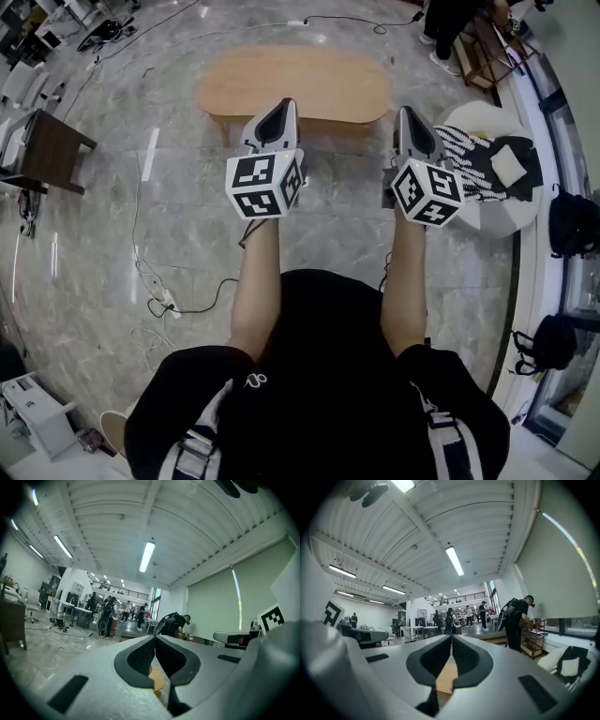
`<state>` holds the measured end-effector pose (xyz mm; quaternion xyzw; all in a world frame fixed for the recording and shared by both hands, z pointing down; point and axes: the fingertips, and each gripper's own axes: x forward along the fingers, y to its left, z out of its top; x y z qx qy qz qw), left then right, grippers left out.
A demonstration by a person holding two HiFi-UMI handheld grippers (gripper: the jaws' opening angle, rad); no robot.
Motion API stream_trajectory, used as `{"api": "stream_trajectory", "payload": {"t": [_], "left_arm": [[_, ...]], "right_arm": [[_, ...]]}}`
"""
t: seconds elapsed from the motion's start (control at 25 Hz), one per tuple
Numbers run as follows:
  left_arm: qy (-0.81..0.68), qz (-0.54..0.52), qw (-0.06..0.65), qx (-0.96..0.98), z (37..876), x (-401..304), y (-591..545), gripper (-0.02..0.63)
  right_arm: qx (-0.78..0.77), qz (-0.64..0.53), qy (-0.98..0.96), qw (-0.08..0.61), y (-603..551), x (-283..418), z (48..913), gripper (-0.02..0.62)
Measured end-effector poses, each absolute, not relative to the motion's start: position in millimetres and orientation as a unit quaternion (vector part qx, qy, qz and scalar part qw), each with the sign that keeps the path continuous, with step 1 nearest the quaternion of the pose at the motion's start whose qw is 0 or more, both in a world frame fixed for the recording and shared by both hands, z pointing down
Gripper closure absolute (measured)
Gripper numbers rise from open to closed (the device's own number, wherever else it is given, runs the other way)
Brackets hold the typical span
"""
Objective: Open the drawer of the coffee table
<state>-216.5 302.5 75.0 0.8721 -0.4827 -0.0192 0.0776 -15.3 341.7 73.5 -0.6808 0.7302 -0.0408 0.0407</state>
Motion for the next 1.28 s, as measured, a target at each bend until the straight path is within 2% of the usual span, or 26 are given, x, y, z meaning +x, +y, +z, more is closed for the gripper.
{"api": "stream_trajectory", "payload": {"t": [0.64, 1.28], "left_arm": [[-0.462, -0.037, 0.107, 0.88, 89.9, -239.0, 278.8, 0.595], [-0.464, -0.036, 0.079, 0.881, 93.4, -246.6, 257.6, 0.596]], "right_arm": [[-0.711, -0.034, 0.702, 0.027, 342.4, -21.2, 78.4, 0.58], [-0.71, -0.01, 0.703, 0.048, 327.7, -19.4, 72.1, 0.58]]}}
